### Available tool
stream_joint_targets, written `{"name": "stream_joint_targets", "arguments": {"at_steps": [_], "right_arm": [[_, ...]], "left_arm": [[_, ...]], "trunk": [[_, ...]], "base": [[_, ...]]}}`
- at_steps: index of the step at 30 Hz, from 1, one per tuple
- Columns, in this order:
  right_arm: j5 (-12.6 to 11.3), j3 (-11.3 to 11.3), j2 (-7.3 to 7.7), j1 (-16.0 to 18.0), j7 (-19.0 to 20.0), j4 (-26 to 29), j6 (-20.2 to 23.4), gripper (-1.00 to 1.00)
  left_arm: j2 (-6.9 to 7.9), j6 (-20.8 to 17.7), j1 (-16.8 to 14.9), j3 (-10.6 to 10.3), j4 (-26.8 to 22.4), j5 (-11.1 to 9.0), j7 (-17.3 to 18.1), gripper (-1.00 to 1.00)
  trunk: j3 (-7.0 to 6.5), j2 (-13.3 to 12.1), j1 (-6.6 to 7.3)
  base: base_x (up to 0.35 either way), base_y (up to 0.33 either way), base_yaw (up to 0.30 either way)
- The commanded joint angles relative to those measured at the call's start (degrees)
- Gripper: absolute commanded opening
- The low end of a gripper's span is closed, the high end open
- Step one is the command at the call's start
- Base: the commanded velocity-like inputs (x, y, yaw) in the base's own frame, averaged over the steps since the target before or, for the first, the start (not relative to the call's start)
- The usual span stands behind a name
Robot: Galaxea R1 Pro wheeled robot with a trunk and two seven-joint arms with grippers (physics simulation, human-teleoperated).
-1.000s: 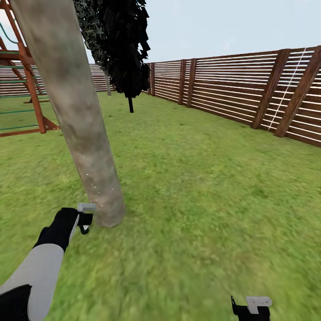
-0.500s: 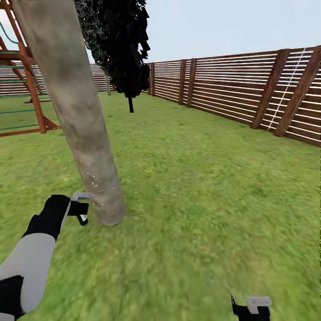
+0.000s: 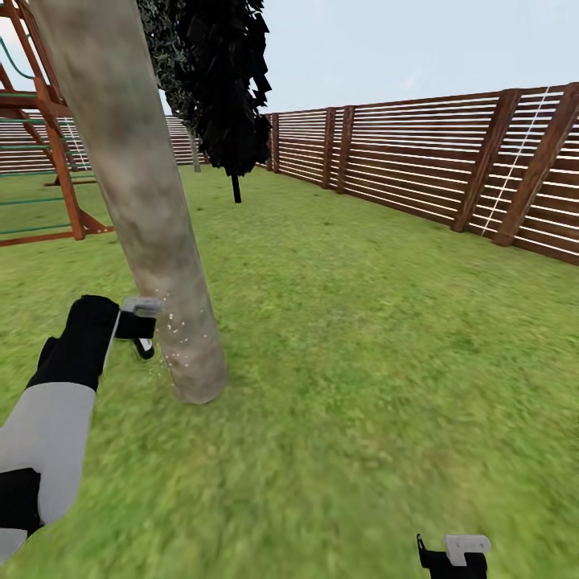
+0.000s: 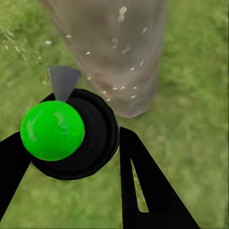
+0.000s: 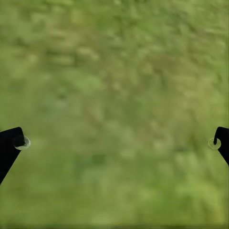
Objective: In the garden, pick up the pesticide atomizer on the floor and spray pesticide onto both trees until each tree trunk is fully covered.
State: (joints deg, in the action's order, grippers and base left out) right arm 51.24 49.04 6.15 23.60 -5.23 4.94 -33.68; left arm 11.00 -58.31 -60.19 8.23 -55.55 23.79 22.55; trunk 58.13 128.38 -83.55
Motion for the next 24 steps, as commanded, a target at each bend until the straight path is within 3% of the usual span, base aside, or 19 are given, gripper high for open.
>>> {"name": "stream_joint_targets", "arguments": {"at_steps": [1, 2, 4, 6, 8, 9, 12, 17, 24], "right_arm": [[0.62, 0.18, 0.01, 0.05, -0.48, -0.11, -0.15, 1.0], [0.62, 0.18, 0.01, 0.05, -0.48, -0.11, -0.15, 1.0], [0.62, 0.18, 0.0, 0.05, -0.48, -0.11, -0.15, 1.0], [0.62, 0.18, 0.0, 0.05, -0.48, -0.11, -0.15, 1.0], [0.63, 0.18, 0.0, 0.05, -0.48, -0.11, -0.15, 1.0], [0.62, 0.18, 0.0, 0.05, -0.48, -0.11, -0.15, 1.0], [0.62, 0.16, 0.0, 0.05, -0.48, -0.11, -0.15, 1.0], [0.62, 0.18, 0.0, 0.05, -0.48, -0.11, -0.15, 1.0], [0.54, 0.18, 0.0, 0.05, -0.49, -0.11, -0.15, 1.0]], "left_arm": [[0.21, -0.12, -0.65, -0.07, -0.1, 0.98, 3.23, -1.0], [0.45, -0.1, -1.0, -0.16, -0.14, 1.26, 5.93, -1.0], [1.01, -0.01, -1.18, -0.22, 0.23, 1.93, 7.42, -1.0], [3.0, 0.04, -1.1, -0.23, 0.62, 3.26, 7.93, -1.0], [5.88, 0.24, -0.63, -0.27, 0.84, 3.69, 8.15, -1.0], [6.46, 0.4, -0.46, -0.35, 0.91, 3.85, 8.18, -1.0], [6.79, 0.61, -0.14, -0.52, 0.96, 4.05, 8.13, -1.0], [6.83, 0.65, 3.9, -3.68, 0.97, 4.22, 7.99, -1.0], [7.02, 0.4, 5.15, -3.58, 0.97, 4.22, 7.75, -1.0]], "trunk": [[0.05, 0.02, 0.01], [0.05, 0.02, 0.01], [0.05, 0.02, 0.01], [0.05, 0.02, 0.01], [0.05, 0.02, 0.01], [0.05, 0.02, 0.01], [0.05, 0.02, 0.01], [0.05, 0.02, 0.01], [0.05, 0.02, 0.01]], "base": [[0.0, 0.0, 0.0], [0.0, 0.0, 0.0], [0.0, 0.0, 0.0], [0.0, 0.0, 0.0], [0.0, 0.0, 0.0], [0.0, 0.0, 0.0], [0.0, 0.0, 0.0], [0.008, 0.0, 0.0], [0.228, -0.079, 0.043]]}}
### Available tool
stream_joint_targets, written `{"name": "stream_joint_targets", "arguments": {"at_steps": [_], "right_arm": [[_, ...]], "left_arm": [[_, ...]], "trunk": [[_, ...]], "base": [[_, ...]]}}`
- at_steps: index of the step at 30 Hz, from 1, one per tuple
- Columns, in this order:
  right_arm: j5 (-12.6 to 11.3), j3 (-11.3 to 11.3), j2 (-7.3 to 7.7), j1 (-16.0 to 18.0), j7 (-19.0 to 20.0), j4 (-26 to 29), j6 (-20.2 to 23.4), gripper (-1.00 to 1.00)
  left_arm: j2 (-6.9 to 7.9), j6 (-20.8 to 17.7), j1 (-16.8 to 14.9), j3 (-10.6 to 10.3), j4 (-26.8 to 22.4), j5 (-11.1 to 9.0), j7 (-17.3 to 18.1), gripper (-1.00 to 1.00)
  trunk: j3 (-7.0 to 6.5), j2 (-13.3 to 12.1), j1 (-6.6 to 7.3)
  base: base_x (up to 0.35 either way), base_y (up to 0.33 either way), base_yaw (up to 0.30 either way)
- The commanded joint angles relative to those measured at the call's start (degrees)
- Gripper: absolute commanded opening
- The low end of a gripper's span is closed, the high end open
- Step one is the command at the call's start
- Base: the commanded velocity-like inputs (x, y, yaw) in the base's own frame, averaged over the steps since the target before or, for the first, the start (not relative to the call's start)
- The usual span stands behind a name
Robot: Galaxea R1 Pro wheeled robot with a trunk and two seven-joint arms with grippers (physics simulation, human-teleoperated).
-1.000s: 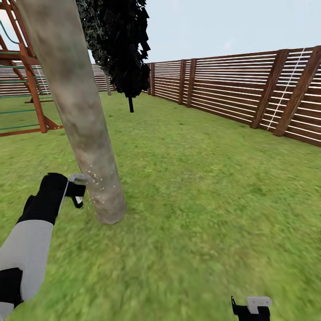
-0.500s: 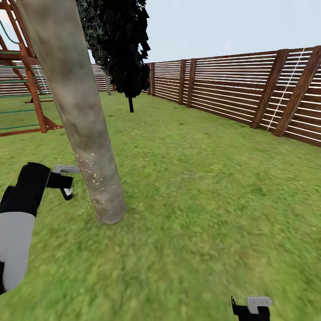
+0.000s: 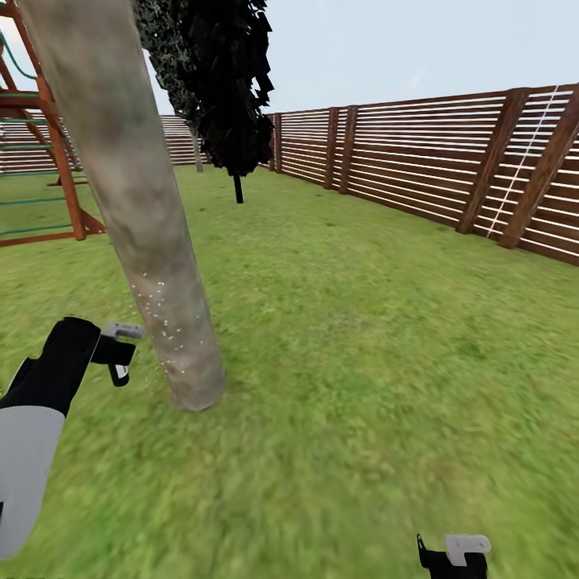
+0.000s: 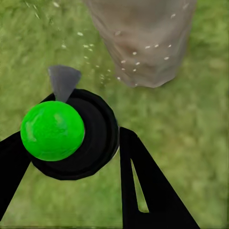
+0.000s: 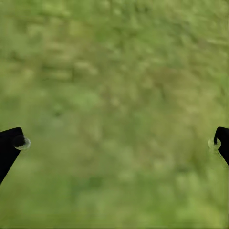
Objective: In the garden, pick up the pesticide atomizer on the floor and spray pesticide onto both trees until each tree trunk is fully covered.
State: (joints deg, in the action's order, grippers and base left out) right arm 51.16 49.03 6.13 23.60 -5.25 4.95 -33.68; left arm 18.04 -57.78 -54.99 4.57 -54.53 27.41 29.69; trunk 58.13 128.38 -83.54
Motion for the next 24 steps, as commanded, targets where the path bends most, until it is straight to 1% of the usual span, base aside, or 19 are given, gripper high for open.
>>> {"name": "stream_joint_targets", "arguments": {"at_steps": [1, 4, 6, 14, 22, 23, 24], "right_arm": [[0.61, 0.19, 0.02, 0.04, -0.47, -0.11, -0.15, 1.0], [0.61, 0.19, 0.02, 0.04, -0.46, -0.11, -0.15, 1.0], [0.61, 0.19, 0.02, 0.04, -0.46, -0.11, -0.15, 1.0], [0.61, 0.2, 0.02, 0.04, -0.49, 0.95, -0.15, 1.0], [0.61, 0.19, 0.02, 0.04, -0.49, 1.03, -0.15, 1.0], [0.61, 0.19, 0.02, 0.04, -0.51, 1.03, -0.15, 1.0], [0.61, 0.19, 0.02, 0.04, -0.5, 1.03, -0.15, 1.0]], "left_arm": [[-0.07, -0.15, 0.22, 0.17, -0.05, 0.57, 0.58, -1.0], [-0.17, -0.22, 0.62, 0.34, -0.05, 0.54, 0.55, -1.0], [-0.19, -0.23, 0.74, 0.35, -0.05, 0.53, 0.55, -1.0], [-0.61, -0.29, 0.84, 0.58, -0.12, 0.53, 0.55, -1.0], [-0.56, -0.3, 0.79, 0.9, -0.2, 0.37, 0.55, -1.0], [-0.55, -0.31, 0.79, 1.29, -0.22, 0.32, 0.55, -1.0], [-0.55, -0.31, 0.82, 2.2, -0.22, 0.3, 0.55, -1.0]], "trunk": [[0.05, 0.02, 0.0], [0.05, 0.02, 0.0], [0.05, 0.02, 0.0], [0.05, 0.02, 0.0], [0.05, 0.02, 0.0], [0.05, 0.02, 0.0], [0.05, 0.02, 0.0]], "base": [[0.075, -0.244, 0.234], [-0.02, -0.269, 0.249], [-0.094, -0.275, 0.084], [-0.015, -0.276, 0.005], [0.0, -0.276, 0.0], [0.0, -0.276, 0.0], [0.0, -0.276, 0.065]]}}
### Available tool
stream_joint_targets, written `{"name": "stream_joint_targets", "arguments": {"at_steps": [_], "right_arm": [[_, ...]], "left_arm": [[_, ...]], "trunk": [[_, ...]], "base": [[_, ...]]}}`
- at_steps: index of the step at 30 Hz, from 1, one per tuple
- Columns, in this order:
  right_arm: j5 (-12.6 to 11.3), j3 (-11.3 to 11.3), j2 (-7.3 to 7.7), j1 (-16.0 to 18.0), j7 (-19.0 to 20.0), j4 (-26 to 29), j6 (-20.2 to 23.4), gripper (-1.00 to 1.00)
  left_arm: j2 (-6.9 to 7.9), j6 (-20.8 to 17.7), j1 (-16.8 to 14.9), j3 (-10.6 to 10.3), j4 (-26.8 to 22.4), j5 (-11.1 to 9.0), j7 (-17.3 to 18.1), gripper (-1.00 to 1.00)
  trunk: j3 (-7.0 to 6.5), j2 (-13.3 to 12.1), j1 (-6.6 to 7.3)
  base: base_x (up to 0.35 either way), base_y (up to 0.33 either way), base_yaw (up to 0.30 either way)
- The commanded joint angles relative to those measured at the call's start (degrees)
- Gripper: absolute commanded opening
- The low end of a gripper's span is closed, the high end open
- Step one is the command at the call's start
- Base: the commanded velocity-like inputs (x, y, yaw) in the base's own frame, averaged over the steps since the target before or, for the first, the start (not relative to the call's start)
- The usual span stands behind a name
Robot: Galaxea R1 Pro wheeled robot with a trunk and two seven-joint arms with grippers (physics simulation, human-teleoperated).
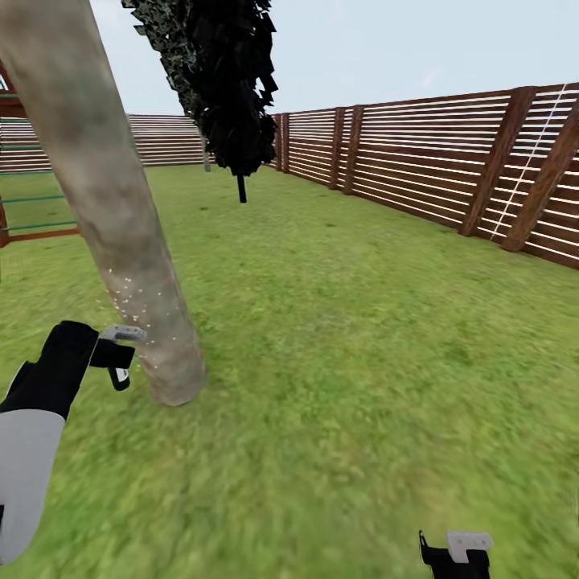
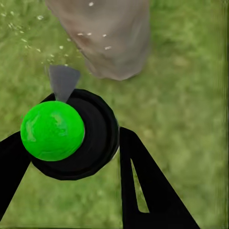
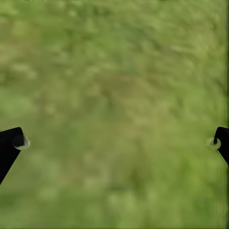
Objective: In the garden, pick up the pesticide atomizer on the floor and spray pesticide onto both trees until each tree trunk is fully covered.
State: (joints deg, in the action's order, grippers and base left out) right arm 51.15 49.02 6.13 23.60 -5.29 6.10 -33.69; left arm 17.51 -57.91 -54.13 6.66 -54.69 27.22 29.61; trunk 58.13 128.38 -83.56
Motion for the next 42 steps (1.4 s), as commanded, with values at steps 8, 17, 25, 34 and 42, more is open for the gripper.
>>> {"name": "stream_joint_targets", "arguments": {"at_steps": [8, 17, 25, 34, 42], "right_arm": [[0.61, 0.19, 0.02, 0.05, -0.43, -0.12, -0.15, 1.0], [0.61, 0.19, 0.02, 0.05, -0.42, -0.12, -0.15, 1.0], [0.61, 0.19, 0.02, 0.05, -0.42, -0.12, -0.15, 1.0], [0.61, 0.19, 0.02, 0.05, -0.42, -0.12, -0.15, 1.0], [0.6, 0.19, 0.02, 0.05, -0.42, -0.12, -0.15, 1.0]], "left_arm": [[-0.02, -0.1, -0.1, 3.8, -0.06, 0.71, 0.62, -1.0], [-0.06, -0.1, -0.1, 3.54, 0.01, 0.82, 0.62, -1.0], [-0.11, 0.04, 0.75, 3.54, 1.42, 0.67, 0.62, -1.0], [-1.11, 0.77, 4.94, 3.45, 6.91, 0.31, -4.32, -1.0], [-2.75, 3.08, 5.46, 3.62, 9.31, 0.57, -5.52, -1.0]], "trunk": [[0.05, 0.02, 0.01], [0.05, 0.02, 0.01], [0.05, 0.02, 0.01], [0.05, 0.02, 0.01], [0.05, 0.02, 0.01]], "base": [[0.0, -0.276, 0.251], [0.112, -0.256, 0.199], [0.118, -0.243, 0.002], [-0.089, -0.273, 0.025], [0.039, -0.265, 0.256]]}}
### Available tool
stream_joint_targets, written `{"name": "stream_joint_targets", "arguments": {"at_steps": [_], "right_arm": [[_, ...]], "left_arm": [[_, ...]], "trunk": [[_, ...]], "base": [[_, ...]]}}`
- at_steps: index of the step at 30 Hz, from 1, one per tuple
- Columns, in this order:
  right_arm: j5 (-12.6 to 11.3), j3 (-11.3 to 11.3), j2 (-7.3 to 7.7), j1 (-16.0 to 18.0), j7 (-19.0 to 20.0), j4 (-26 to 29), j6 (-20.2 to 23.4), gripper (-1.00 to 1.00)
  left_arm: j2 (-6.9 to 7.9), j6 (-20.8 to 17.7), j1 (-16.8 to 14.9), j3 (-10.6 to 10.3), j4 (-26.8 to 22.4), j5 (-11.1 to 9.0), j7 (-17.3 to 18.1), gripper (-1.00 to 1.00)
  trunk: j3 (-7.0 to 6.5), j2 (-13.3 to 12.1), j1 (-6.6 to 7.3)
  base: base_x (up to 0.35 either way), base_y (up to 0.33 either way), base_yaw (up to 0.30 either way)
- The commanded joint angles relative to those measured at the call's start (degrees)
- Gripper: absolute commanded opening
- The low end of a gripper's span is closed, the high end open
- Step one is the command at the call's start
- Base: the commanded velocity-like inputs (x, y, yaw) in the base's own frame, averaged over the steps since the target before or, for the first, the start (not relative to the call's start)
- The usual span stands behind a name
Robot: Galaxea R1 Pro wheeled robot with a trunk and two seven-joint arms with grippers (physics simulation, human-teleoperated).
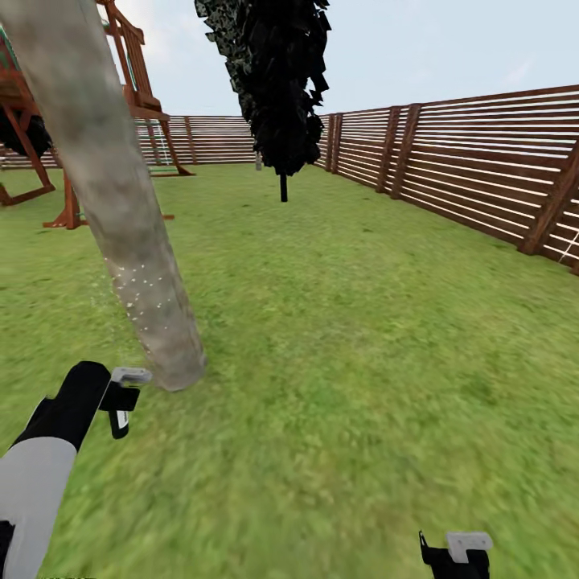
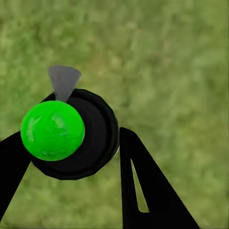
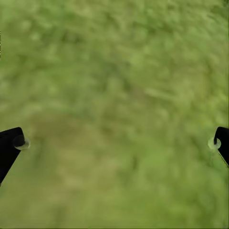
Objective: In the garden, pick up the pesticide atomizer on the floor and spray pesticide onto both trees until each tree trunk is fully covered.
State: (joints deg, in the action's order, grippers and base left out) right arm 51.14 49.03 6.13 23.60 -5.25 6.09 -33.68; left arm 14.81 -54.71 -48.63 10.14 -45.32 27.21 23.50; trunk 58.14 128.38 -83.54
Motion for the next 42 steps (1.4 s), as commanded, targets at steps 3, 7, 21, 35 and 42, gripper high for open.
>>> {"name": "stream_joint_targets", "arguments": {"at_steps": [3, 7, 21, 35, 42], "right_arm": [[0.63, 0.19, 0.02, 0.04, -0.46, -0.12, -0.16, 1.0], [0.62, 0.19, 0.02, 0.04, -0.46, -0.12, -0.16, 1.0], [0.63, 0.19, 0.02, 0.04, -0.46, -0.12, -0.16, 1.0], [0.63, 0.21, 0.02, 0.04, -0.38, -0.12, -0.16, 1.0], [0.63, 0.19, -0.01, 0.04, -0.4, -0.12, -0.16, 1.0]], "left_arm": [[-0.04, 0.16, 0.57, 0.14, 0.59, 0.53, -0.85, -1.0], [-0.21, 0.21, 0.63, 0.22, 1.18, 0.21, -4.41, -1.0], [-0.88, 8.51, 0.72, 7.9, 12.85, -0.56, -9.58, -1.0], [-2.63, 9.11, 0.81, 7.86, 14.09, -0.9, -17.18, -1.0], [-2.85, 11.73, 0.81, 8.24, 16.18, -1.01, -17.58, -1.0]], "trunk": [[0.05, 0.02, -0.01], [0.05, 0.02, -0.01], [0.05, 0.02, -0.01], [0.05, 0.02, -0.01], [0.05, 0.02, -0.01]], "base": [[0.246, -0.184, 0.137], [0.276, -0.168, 0.011], [0.168, -0.104, 0.149], [0.208, -0.19, 0.013], [0.125, -0.254, 0.149]]}}
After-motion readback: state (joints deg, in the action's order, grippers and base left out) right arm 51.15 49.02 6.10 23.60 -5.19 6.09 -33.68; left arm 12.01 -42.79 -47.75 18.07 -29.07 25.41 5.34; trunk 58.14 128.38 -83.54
